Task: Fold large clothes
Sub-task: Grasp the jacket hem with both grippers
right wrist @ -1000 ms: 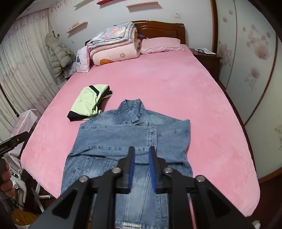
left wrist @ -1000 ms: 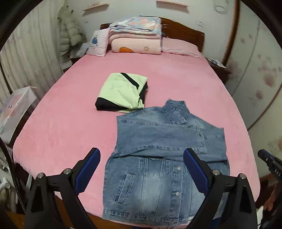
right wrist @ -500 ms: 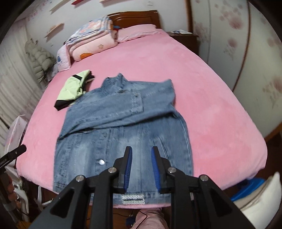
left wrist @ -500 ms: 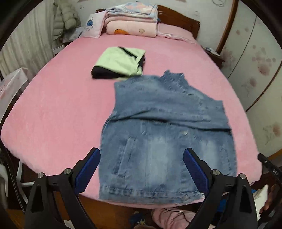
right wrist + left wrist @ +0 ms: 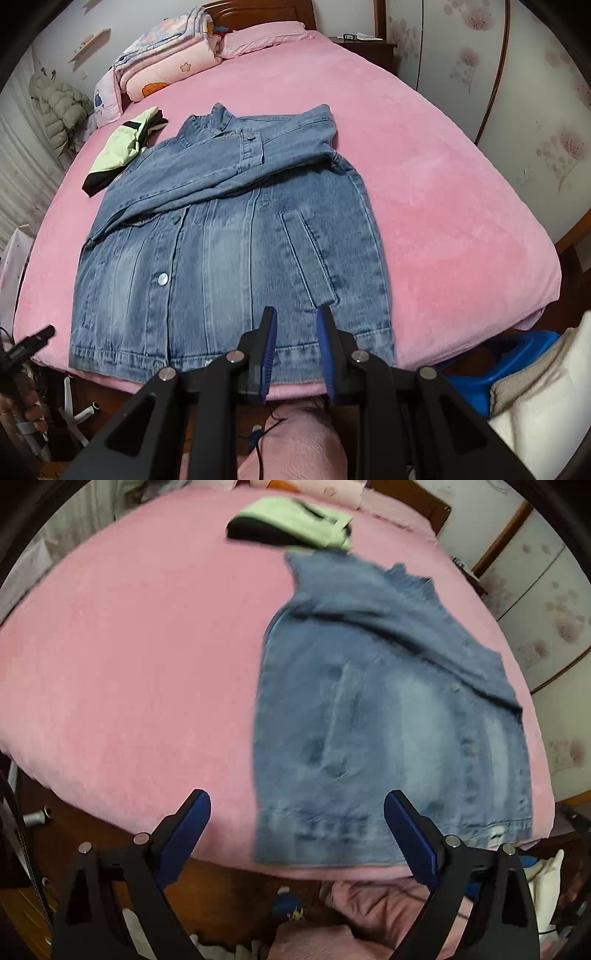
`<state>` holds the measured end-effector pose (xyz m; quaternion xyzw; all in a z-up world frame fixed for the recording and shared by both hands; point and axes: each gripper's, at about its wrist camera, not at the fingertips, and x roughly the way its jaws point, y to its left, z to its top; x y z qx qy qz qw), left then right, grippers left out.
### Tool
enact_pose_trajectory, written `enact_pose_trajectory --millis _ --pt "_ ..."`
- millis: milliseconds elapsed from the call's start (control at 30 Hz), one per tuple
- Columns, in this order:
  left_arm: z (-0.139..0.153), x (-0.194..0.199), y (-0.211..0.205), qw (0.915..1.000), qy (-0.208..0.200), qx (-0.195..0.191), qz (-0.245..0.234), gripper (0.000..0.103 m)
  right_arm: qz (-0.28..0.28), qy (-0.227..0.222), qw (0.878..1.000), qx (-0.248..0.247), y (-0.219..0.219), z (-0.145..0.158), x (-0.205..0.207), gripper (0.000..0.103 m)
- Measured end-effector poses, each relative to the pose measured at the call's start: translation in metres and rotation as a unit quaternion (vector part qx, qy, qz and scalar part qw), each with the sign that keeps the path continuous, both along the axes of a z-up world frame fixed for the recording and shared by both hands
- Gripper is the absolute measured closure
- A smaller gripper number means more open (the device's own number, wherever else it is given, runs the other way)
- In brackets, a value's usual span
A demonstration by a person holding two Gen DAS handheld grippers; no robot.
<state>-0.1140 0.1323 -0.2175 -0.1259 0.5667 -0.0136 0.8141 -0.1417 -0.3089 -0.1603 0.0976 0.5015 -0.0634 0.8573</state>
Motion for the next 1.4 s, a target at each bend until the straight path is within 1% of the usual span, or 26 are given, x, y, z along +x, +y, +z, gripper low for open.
enact_pose_trajectory --millis 67,100,133,167,200,233,433,500,533,633,700,767,867,900,933,967,1000,1100,1167,1267,1300,1333,1400 --pt "-0.017 -0.003 0.008 0.9999 0.010 -0.014 0.002 0.015 0.007 -0.002 1.000 -0.005 0.001 0.004 -0.001 0.081" --pt "-0.024 -0.003 0.012 0.9997 0.013 -0.021 0.004 0.020 0.011 -0.003 1.000 -0.008 0.002 0.007 -0.001 0.081" --pt "-0.031 -0.004 0.014 0.9994 0.015 -0.030 0.005 0.032 0.014 -0.004 1.000 -0.012 0.003 0.009 0.000 0.081" --pt "-0.037 -0.004 0.016 0.9990 0.017 -0.041 0.005 0.039 0.017 -0.005 1.000 -0.018 0.004 0.011 0.001 0.081" --pt "-0.044 -0.002 0.018 0.9984 0.023 -0.051 0.006 0.048 0.019 -0.006 1.000 -0.021 0.003 0.013 0.002 0.081" --pt "-0.048 -0.001 0.018 0.9980 0.025 -0.058 0.006 0.049 0.020 -0.007 0.999 -0.024 0.003 0.014 0.003 0.081" --pt "-0.059 0.010 0.009 0.9953 0.022 -0.090 -0.027 0.049 0.015 -0.005 1.000 -0.023 -0.004 0.015 0.007 0.081" --pt "-0.062 0.013 0.002 0.9958 0.024 -0.079 -0.037 0.047 0.010 -0.003 1.000 -0.021 -0.008 0.013 0.007 0.081" --pt "-0.064 0.014 0.001 0.9959 0.027 -0.077 -0.039 0.043 0.007 -0.002 1.000 -0.019 -0.011 0.012 0.006 0.081" --pt "-0.072 0.017 0.001 0.9950 0.032 -0.090 -0.031 0.039 -0.001 0.001 1.000 -0.013 -0.018 0.009 0.004 0.081" --pt "-0.074 0.018 0.001 0.9946 0.033 -0.095 -0.024 0.038 -0.007 0.005 1.000 -0.011 -0.024 0.006 0.003 0.081" --pt "-0.073 0.020 -0.004 0.9949 0.036 -0.089 -0.029 0.038 -0.015 0.011 1.000 -0.002 -0.032 0.000 0.001 0.081" --pt "-0.068 0.021 -0.015 0.9955 0.039 -0.066 -0.055 0.053 -0.033 0.024 0.999 0.026 -0.048 -0.013 -0.001 0.081" --pt "-0.066 0.022 -0.018 0.9954 0.039 -0.062 -0.062 0.061 -0.039 0.029 0.998 0.035 -0.054 -0.019 -0.002 0.081" --pt "-0.062 0.023 -0.021 0.9954 0.039 -0.054 -0.069 0.075 -0.043 0.034 0.998 0.043 -0.060 -0.026 -0.003 0.081" --pt "-0.058 0.024 -0.023 0.9953 0.039 -0.049 -0.074 0.083 -0.045 0.037 0.997 0.045 -0.063 -0.030 -0.004 0.081" --pt "-0.053 0.025 -0.025 0.9951 0.039 -0.046 -0.079 0.087 -0.049 0.040 0.997 0.050 -0.069 -0.038 -0.005 0.081" --pt "-0.047 0.026 -0.029 0.9944 0.045 -0.033 -0.090 0.088 -0.061 0.054 0.995 0.058 -0.081 -0.058 -0.006 0.081" --pt "-0.046 0.028 -0.029 0.9940 0.051 -0.030 -0.092 0.088 -0.069 0.069 0.992 0.076 -0.091 -0.074 -0.006 0.081" --pt "-0.050 0.033 -0.031 0.9934 0.066 -0.035 -0.087 0.087 -0.069 0.067 0.991 0.096 -0.099 -0.088 -0.008 0.079" --pt "-0.053 0.034 -0.031 0.9931 0.072 -0.037 -0.085 0.083 -0.068 0.064 0.991 0.100 -0.100 -0.090 -0.008 0.078" --pt "-0.056 0.036 -0.030 0.9925 0.079 -0.040 -0.084 0.072 -0.066 0.061 0.990 0.106 -0.101 -0.093 -0.008 0.077" --pt "-0.064 0.037 -0.030 0.9910 0.089 -0.054 -0.085 0.061 -0.060 0.055 0.988 0.128 -0.104 -0.098 -0.007 0.072"
